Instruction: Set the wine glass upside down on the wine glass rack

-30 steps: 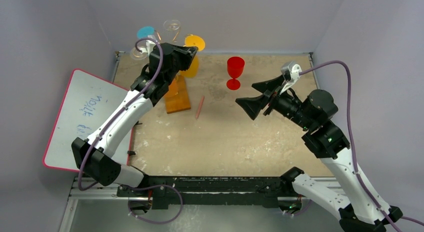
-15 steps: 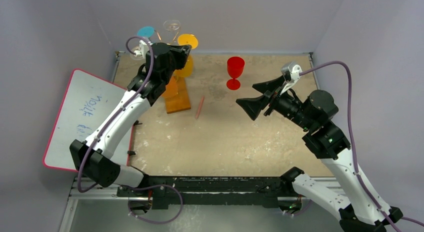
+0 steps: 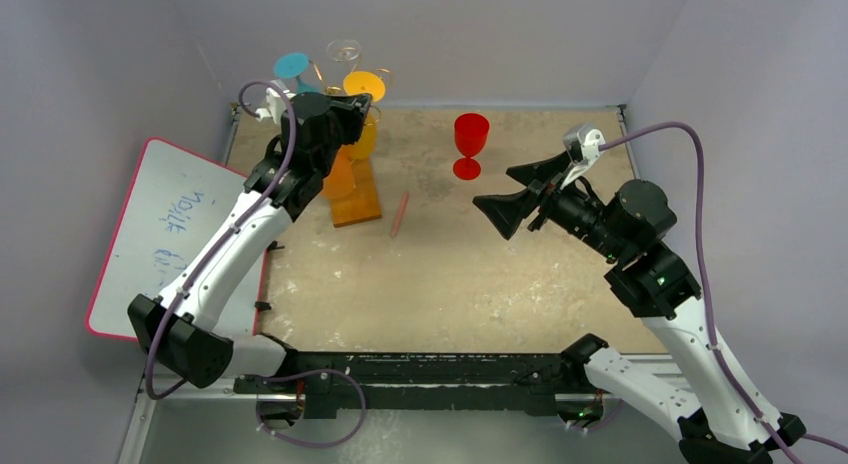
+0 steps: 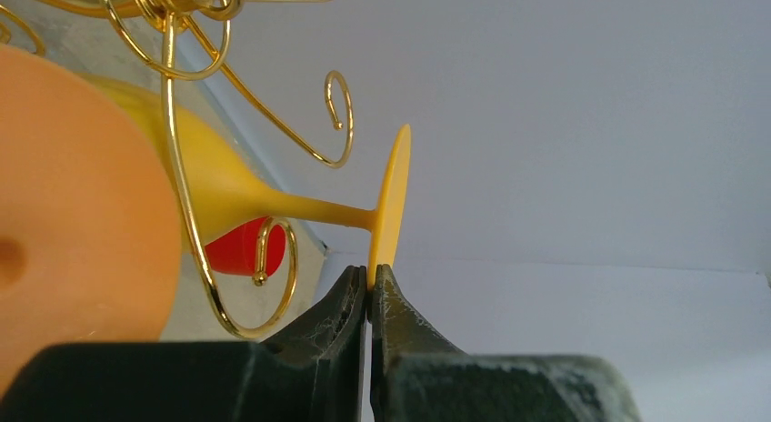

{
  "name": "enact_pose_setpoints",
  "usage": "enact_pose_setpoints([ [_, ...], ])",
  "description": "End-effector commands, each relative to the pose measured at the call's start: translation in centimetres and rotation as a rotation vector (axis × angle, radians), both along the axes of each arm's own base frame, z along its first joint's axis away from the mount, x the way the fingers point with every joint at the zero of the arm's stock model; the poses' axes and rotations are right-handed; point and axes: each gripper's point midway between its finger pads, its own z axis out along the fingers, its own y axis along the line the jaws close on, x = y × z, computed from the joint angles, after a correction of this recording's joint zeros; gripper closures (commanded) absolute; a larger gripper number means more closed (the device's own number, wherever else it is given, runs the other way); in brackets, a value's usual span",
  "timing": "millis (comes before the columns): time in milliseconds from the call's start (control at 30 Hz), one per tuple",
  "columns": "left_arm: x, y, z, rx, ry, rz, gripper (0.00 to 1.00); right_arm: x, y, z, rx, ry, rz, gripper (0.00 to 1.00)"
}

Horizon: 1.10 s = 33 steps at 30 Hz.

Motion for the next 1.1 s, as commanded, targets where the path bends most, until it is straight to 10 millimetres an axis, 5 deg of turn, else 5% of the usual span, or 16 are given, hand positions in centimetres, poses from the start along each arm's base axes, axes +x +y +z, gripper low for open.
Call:
enact_pose_setpoints([
  [0, -1.4, 1.0, 2.4, -0.036, -0.059, 0.011, 1.00, -0.6, -0.6, 3.1, 0.038, -0.083, -0.011, 0.00],
  [1067, -3.1, -1.0, 2.6, -0.029, -0.076, -0.135, 1.00, -0.4, -0.7, 2.9, 0.029, -0.067, -0.022, 0.00],
])
